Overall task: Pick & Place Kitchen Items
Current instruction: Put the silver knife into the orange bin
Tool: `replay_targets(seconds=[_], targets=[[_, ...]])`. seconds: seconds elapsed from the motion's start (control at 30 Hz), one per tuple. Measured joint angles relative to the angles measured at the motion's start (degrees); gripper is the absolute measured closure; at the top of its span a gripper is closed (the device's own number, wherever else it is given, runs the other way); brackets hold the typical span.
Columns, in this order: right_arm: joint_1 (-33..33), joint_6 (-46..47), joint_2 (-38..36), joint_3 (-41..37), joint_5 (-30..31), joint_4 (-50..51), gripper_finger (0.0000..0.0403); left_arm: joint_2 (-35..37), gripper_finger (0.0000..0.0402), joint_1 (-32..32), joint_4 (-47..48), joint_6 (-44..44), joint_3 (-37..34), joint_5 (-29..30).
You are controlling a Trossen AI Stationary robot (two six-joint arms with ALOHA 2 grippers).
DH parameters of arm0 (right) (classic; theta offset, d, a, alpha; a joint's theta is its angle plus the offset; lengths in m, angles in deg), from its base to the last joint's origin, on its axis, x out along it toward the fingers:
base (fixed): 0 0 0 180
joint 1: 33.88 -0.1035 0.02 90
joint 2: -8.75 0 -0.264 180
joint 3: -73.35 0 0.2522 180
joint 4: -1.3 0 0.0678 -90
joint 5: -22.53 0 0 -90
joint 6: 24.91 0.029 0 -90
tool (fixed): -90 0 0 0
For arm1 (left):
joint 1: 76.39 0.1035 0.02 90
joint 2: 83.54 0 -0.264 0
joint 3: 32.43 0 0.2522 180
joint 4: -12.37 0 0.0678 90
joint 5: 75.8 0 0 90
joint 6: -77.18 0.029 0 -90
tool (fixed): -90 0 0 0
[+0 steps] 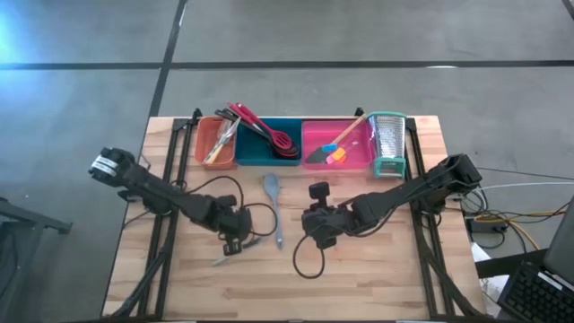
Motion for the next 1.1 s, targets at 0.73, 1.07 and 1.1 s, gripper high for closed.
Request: replay_targets(seconds=[0.73,1.07,1.1], targets=[[0.0,-0.1,0.0,0.0,0.0,-1.2,0.0394,-7.9,0.0393,3.0,-9.5,12.9,5.5,-4.7],[0.8,2.4,4.2,-2.4,-18.5,-19.9,0.0394,-2.3,0.0389,-4.9,7.8,-1.9,5.9,-0.8],[1.0,2.4,5.6,-2.5,-18.8,-20.9,0.0394,-1.5,0.039,-6.0,8.8,-3.1,5.9,0.1]])
